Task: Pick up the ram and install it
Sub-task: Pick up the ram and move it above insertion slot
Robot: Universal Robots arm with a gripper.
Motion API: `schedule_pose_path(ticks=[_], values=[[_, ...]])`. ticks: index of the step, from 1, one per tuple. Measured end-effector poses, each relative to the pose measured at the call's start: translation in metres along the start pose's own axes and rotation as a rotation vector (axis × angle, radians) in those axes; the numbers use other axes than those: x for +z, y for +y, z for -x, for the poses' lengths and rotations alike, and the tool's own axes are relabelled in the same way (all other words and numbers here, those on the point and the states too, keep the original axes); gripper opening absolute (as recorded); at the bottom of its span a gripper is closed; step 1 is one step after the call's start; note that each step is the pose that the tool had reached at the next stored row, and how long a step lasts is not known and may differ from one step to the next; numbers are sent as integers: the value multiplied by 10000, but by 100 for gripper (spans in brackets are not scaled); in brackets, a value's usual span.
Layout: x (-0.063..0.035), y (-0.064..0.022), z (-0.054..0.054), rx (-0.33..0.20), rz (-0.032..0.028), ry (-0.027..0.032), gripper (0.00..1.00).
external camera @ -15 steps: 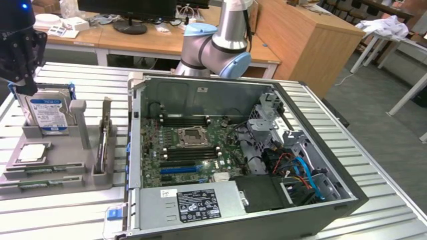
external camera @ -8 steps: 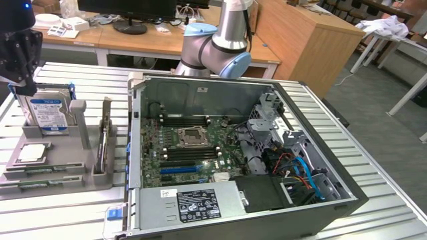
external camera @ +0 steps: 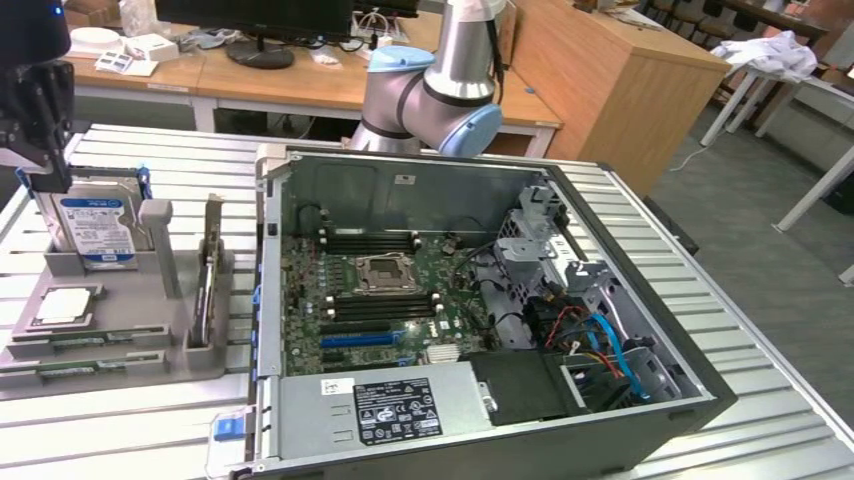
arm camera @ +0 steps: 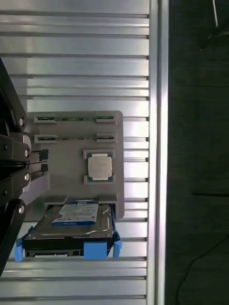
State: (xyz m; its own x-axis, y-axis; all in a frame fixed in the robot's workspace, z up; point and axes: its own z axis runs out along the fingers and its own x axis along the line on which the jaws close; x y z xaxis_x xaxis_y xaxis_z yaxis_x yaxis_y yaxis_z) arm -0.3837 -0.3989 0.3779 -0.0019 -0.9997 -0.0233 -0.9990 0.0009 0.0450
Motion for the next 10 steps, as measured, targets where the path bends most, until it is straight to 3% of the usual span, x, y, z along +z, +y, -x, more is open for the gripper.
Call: schedule_pose_path(ticks=[3,10], values=[[2,0,0,-506,14,23,11],[2,0,0,-531,13,25,11]])
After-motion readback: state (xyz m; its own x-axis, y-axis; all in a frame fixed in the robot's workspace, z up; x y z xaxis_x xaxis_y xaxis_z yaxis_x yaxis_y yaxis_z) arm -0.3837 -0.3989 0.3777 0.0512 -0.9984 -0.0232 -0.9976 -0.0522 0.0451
